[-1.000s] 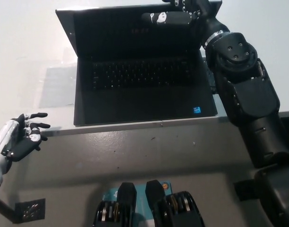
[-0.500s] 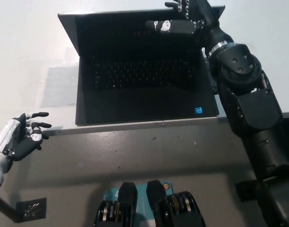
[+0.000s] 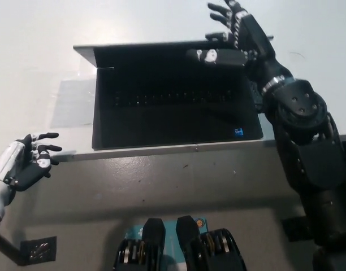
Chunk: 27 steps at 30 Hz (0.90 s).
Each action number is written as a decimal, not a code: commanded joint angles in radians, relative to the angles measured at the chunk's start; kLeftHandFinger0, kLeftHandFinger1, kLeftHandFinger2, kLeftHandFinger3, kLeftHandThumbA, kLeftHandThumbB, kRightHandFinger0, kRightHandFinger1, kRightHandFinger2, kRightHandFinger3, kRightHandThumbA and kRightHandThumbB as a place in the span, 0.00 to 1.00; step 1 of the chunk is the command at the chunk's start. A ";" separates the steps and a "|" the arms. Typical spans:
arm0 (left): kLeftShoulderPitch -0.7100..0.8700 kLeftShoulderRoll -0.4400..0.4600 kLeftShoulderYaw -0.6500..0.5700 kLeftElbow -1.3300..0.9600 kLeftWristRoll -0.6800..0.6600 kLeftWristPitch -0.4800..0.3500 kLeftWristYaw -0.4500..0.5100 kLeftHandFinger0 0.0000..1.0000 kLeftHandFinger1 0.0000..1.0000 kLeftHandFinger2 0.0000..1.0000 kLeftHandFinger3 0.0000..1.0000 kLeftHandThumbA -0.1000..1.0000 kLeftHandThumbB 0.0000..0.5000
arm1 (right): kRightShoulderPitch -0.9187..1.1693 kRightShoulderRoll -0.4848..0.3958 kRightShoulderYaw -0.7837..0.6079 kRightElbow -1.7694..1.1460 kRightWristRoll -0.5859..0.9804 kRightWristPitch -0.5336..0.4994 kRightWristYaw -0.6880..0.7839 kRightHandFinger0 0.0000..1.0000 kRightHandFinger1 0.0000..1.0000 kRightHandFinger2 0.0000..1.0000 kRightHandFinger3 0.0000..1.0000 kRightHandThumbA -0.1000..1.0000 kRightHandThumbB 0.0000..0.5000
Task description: The robot uses its right hand to push down on the lid of a laptop kept in the middle of the desk to close it
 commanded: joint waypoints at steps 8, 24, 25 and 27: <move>-0.048 0.037 0.013 -0.024 0.005 0.019 -0.011 0.38 0.48 0.62 0.71 0.09 0.03 | 0.176 -0.033 -0.085 -0.086 0.036 0.133 -0.089 1.00 0.96 0.99 1.00 1.00 0.35; -0.082 0.047 0.009 -0.001 0.014 0.001 -0.016 0.42 0.50 0.62 0.71 0.11 0.04 | 0.298 -0.023 -0.097 -0.111 0.161 0.133 -0.152 0.92 0.92 0.94 1.00 1.00 0.37; -0.083 0.048 0.010 -0.002 0.014 0.006 -0.016 0.41 0.49 0.61 0.71 0.11 0.04 | 0.299 -0.023 -0.096 -0.110 0.169 0.133 -0.156 0.92 0.92 0.94 1.00 1.00 0.36; -0.086 0.049 0.007 -0.012 0.016 0.024 -0.017 0.40 0.49 0.62 0.72 0.11 0.04 | 0.306 -0.021 -0.092 -0.116 0.172 0.133 -0.156 0.94 0.93 0.95 1.00 1.00 0.35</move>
